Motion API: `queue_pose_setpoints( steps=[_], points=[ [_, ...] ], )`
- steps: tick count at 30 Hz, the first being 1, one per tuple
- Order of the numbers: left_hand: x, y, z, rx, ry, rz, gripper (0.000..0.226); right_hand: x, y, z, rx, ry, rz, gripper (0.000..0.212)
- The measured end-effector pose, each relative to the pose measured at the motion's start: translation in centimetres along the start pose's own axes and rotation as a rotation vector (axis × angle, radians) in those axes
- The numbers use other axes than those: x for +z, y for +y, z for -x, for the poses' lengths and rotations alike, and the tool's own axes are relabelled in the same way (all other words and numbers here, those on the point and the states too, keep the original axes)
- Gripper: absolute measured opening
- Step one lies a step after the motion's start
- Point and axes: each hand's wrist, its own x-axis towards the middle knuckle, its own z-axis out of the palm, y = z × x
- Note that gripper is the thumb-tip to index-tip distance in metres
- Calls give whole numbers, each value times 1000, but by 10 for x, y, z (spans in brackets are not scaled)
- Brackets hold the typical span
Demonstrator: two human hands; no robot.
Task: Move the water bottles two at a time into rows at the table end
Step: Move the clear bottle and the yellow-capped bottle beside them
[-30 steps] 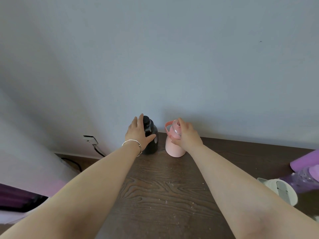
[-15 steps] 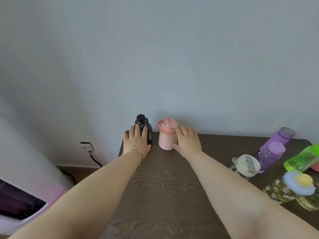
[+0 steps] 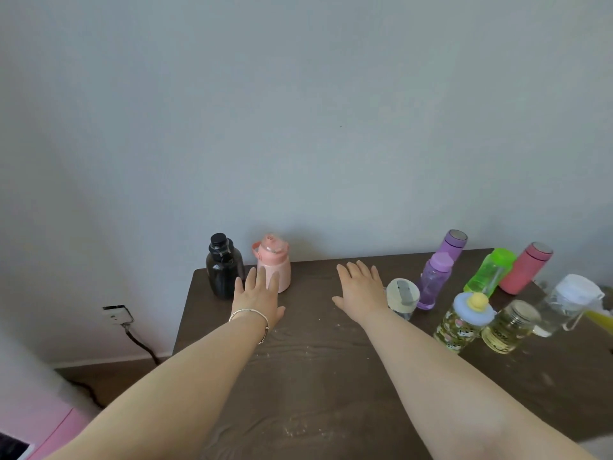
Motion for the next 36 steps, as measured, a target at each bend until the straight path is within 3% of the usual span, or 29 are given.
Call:
queue_pose_setpoints(
  steps=[14,21,29,36],
  points=[
    [-12,172,-27,74,-27,2,83,-2,186,35,109,16,-48,79],
    [2,257,-32,62,-78,71,85,14,268,56,139,0,-105,89],
    [13,291,-44,22,-81,155,90,43,308,64,204,-3,-322,98],
    [26,298,-70,31,-107,277,90,62,301,65,322,21,-684,99]
  ],
)
